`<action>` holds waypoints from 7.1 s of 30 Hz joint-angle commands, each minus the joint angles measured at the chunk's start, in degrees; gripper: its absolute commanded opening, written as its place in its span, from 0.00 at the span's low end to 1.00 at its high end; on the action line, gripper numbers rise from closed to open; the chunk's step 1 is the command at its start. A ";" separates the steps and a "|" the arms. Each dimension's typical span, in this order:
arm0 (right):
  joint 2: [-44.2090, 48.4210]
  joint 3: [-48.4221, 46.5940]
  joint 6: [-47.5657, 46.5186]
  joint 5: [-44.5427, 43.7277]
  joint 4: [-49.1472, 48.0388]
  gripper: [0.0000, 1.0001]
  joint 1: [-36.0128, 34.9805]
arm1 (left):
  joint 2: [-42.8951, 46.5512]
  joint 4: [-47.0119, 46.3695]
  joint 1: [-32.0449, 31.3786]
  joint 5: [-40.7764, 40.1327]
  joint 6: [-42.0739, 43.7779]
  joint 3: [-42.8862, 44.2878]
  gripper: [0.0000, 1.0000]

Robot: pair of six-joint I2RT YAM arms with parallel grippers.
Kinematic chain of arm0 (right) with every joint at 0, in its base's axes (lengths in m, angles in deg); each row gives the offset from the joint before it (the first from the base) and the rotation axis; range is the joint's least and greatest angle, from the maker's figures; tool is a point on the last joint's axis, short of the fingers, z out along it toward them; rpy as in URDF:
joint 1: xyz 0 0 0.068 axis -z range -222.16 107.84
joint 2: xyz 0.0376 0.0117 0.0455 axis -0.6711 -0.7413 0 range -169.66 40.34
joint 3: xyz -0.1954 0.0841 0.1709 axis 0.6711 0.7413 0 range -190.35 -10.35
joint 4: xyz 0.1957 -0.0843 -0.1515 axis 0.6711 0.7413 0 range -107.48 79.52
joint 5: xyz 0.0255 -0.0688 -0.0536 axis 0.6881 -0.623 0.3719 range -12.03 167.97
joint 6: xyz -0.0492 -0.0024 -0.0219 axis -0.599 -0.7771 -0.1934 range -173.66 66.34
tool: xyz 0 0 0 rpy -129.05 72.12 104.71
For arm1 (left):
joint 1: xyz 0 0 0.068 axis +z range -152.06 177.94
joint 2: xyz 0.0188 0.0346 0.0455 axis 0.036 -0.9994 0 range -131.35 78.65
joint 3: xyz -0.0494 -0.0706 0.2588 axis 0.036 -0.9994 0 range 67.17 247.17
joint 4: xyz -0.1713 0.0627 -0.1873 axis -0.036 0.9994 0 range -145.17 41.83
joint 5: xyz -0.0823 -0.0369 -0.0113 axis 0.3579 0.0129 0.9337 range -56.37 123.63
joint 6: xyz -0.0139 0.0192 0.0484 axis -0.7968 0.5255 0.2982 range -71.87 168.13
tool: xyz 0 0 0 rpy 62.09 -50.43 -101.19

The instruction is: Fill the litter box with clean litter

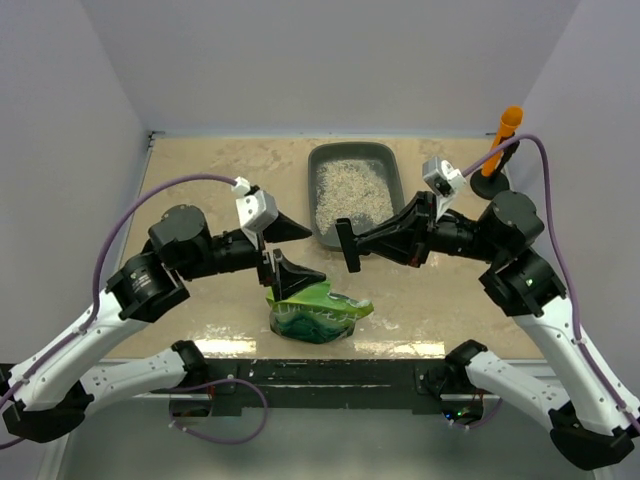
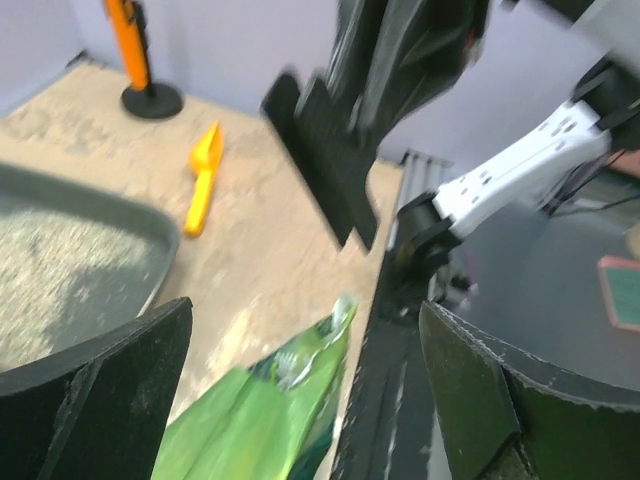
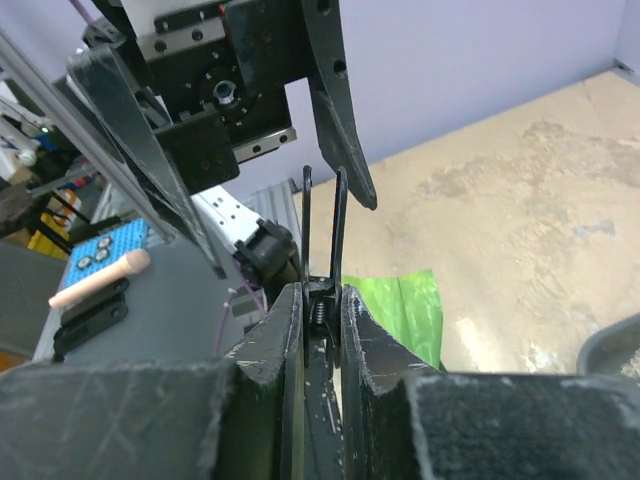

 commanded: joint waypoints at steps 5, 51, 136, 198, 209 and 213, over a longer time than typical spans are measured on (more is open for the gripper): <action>-1.70 -4.41 -7.02 1.04 7.35 0.00 -0.14 | -4.52 18.48 0.18 -9.81 14.12 -7.11 0.95; -1.26 2.63 -6.58 5.44 7.26 0.00 -0.14 | 1.90 19.80 -2.45 -4.01 19.32 -13.62 0.75; 8.77 -1.60 -1.21 -32.80 30.83 0.00 -0.22 | -30.46 13.40 0.89 10.23 61.16 9.06 0.05; -13.12 -5.99 -24.51 -27.52 24.14 0.00 -16.22 | -0.04 7.50 1.06 -17.64 30.49 -9.49 0.56; -13.12 -6.60 -25.47 -34.46 24.84 0.00 -18.94 | 1.19 7.94 1.15 -17.72 30.05 -10.28 0.56; -12.94 -6.34 -25.39 -35.52 25.11 0.00 -19.91 | 0.84 7.41 1.06 -17.28 29.96 -10.37 0.56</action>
